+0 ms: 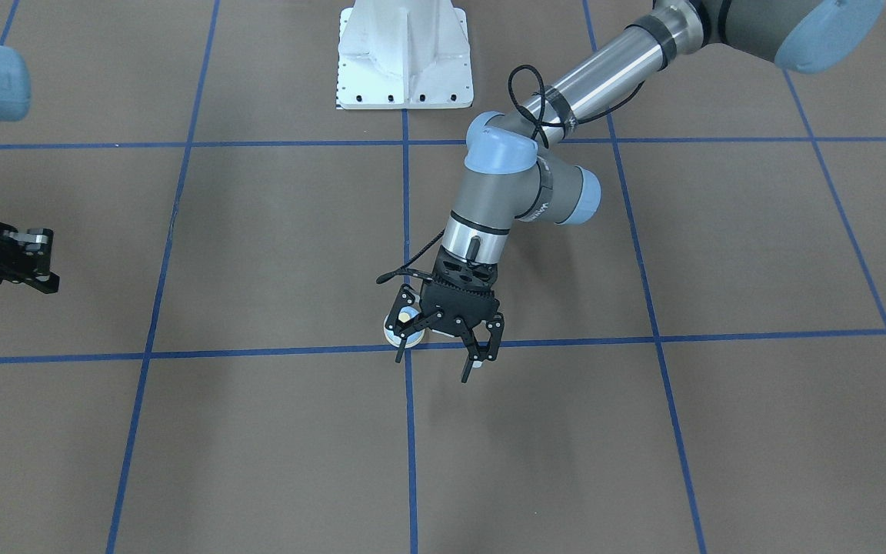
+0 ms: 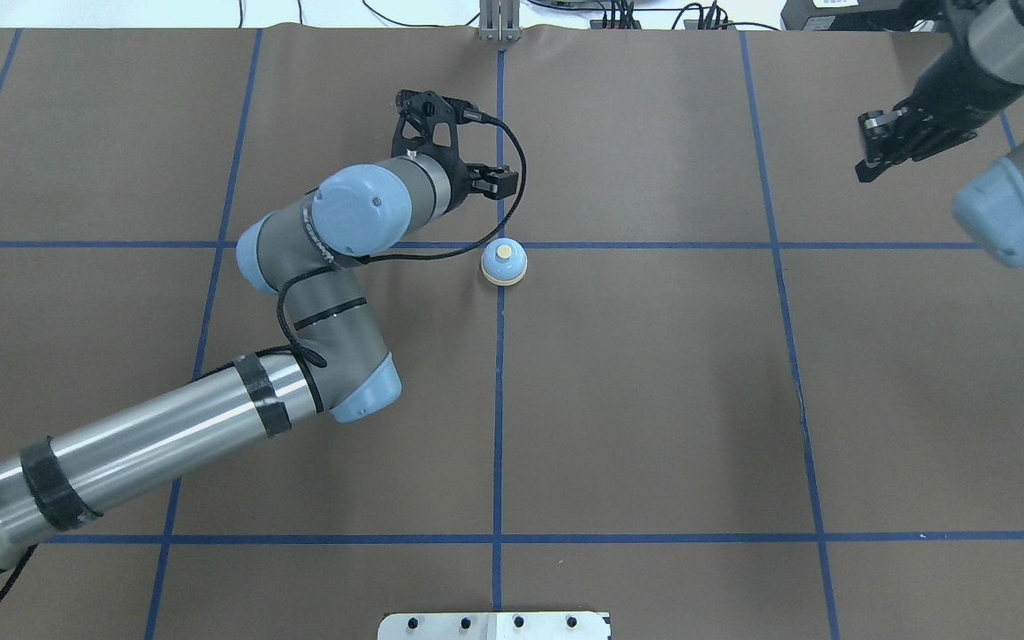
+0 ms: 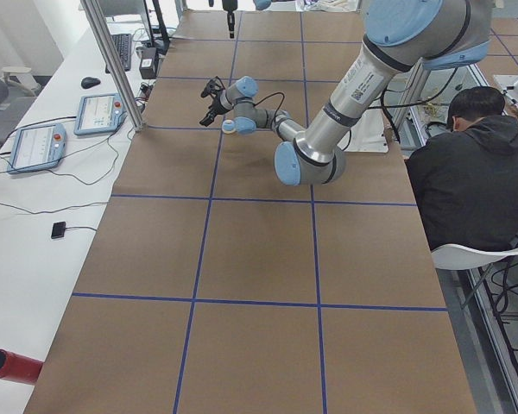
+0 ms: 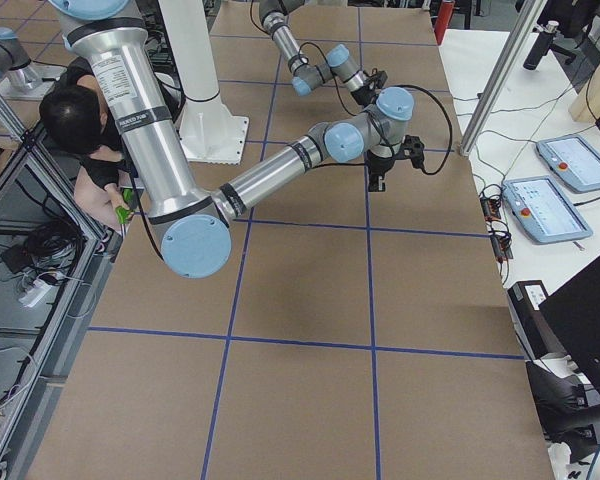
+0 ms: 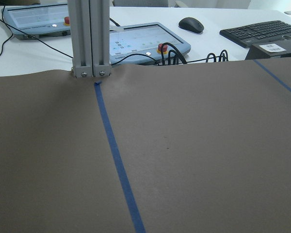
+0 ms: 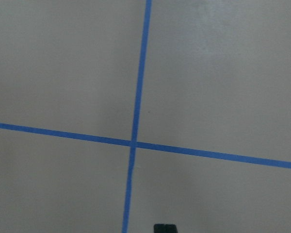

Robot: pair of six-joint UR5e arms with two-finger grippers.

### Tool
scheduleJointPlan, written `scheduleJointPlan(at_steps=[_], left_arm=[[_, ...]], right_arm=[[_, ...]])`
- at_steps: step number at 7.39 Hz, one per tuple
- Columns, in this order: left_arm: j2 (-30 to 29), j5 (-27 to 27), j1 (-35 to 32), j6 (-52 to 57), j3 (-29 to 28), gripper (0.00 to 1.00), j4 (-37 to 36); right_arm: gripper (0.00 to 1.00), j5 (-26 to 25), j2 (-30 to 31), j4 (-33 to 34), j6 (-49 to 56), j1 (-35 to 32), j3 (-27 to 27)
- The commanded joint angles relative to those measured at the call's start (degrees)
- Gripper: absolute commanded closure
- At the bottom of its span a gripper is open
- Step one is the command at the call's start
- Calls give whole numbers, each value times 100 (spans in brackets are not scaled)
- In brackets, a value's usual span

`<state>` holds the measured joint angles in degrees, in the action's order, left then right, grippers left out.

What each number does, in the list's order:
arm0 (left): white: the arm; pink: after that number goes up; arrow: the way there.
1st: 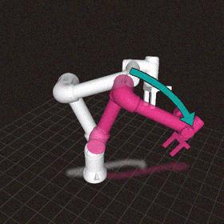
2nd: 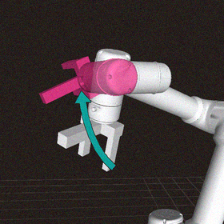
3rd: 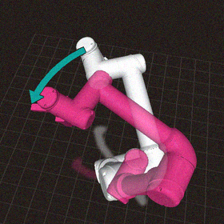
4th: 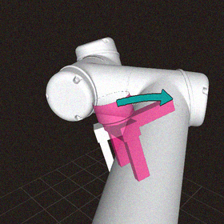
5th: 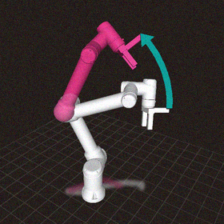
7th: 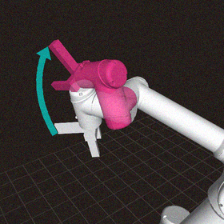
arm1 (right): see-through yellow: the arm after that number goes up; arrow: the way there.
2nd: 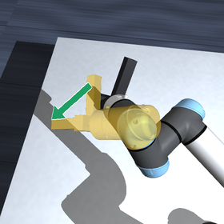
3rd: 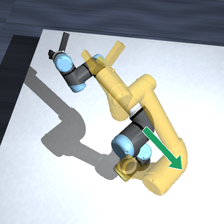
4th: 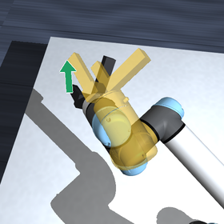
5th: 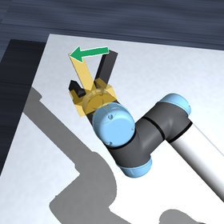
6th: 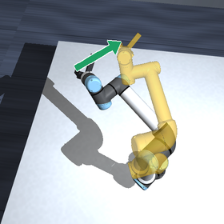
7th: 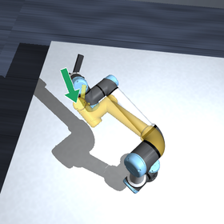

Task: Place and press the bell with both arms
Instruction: 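Withdraw the left gripper while moving the right gripper above the bell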

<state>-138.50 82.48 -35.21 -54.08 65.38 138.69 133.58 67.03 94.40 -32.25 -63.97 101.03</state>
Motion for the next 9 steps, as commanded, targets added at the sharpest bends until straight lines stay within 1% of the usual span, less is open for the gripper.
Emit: scheduleJointPlan(at_steps=[1, 3, 4, 5, 6, 7, 8, 9], left_arm=[[260, 748, -529, 12, -7, 0, -210], [735, 1591, -1126, 404, -7, 0, -280], [850, 1944, -1381, 703, 1, 0, -637], [1051, 2200, -1549, 950, 2, 0, -841], [1288, 2550, -1751, 1204, 2, 0, -852], [1517, 3085, -2057, 1398, 10, 1, -852], [1780, 3586, -2478, 1670, 36, 1, -852], [2009, 3930, -2865, 2082, 63, 1, -861]], right_arm=[[100, -262, -705, 0, -874, 515, -302], [100, -690, -1557, 17, -1824, 1077, -793], [100, -910, -1918, 17, -1950, 1323, -1091], [100, -1147, -2174, 8, -1969, 1552, -1260], [100, -1341, -2437, 0, -2152, 1719, -1461], [100, -1569, -2614, -340, -2397, 1913, -1716], [100, -1798, -2703, -917, -2765, 2132, -1997], [100, -2104, -2860, -1080, -2821, 2326, -2269]])
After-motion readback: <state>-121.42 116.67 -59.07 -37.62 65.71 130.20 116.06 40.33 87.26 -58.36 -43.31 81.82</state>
